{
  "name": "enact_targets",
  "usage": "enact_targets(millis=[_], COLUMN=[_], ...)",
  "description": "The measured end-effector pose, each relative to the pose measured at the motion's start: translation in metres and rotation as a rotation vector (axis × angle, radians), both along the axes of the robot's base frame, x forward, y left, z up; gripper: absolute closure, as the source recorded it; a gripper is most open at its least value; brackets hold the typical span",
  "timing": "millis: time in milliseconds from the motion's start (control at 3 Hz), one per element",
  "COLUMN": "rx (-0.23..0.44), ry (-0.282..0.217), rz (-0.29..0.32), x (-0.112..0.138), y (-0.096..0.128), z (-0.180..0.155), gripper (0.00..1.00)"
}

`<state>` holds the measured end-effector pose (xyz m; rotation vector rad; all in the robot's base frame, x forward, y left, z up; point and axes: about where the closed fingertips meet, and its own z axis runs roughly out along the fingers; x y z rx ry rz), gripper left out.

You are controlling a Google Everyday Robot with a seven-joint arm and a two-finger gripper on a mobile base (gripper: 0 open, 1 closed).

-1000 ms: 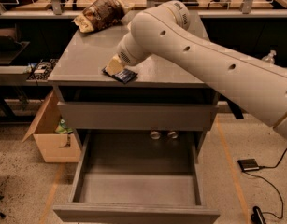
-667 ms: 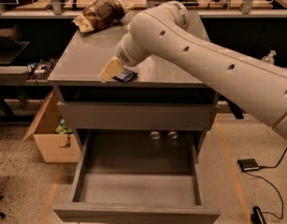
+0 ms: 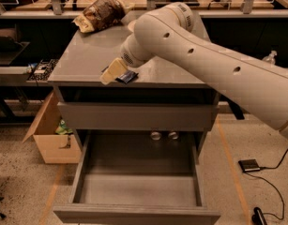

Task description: Pick rxbar blueberry from middle drawer and place on counter

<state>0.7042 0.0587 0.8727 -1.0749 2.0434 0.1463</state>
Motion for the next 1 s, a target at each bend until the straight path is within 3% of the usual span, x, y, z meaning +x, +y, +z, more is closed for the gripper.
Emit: enact_targets(millis=[333, 1000], rx=[0.052, 0.196], ry=[-0.025, -0.077], rz=[-0.046, -0.190], x=[-0.006, -0.012], y=[-0.032, -0.136], z=[0.009, 0.030], gripper=[0.00, 0.00])
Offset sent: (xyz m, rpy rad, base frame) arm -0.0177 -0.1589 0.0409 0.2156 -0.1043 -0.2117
